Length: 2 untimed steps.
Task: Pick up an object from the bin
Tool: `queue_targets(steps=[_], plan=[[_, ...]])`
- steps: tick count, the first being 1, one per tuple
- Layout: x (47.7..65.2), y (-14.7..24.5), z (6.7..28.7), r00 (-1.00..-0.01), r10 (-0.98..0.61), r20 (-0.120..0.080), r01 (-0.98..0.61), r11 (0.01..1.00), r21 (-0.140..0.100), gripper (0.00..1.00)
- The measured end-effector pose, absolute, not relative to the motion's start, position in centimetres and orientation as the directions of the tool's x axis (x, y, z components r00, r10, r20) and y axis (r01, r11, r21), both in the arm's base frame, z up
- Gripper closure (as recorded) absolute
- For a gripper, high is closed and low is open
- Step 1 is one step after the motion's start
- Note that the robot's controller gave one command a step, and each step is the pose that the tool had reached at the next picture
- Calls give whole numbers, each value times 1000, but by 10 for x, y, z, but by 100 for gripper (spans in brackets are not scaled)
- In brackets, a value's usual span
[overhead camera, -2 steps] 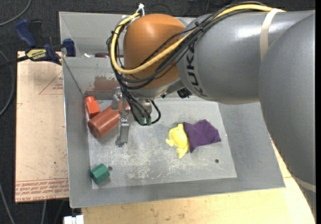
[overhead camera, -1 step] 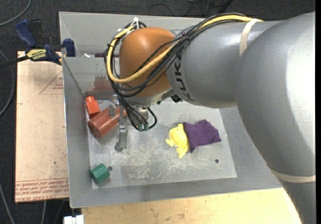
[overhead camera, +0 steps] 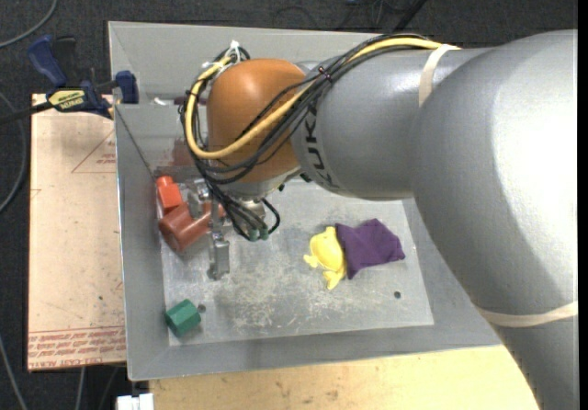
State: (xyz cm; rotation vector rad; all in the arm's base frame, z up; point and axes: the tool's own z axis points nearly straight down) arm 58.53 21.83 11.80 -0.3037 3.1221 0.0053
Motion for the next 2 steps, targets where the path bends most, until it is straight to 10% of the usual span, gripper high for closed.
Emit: queue_targets(steps=[2], plan=[[573,206,94,-970,-241,-33,-242,970,5,0]])
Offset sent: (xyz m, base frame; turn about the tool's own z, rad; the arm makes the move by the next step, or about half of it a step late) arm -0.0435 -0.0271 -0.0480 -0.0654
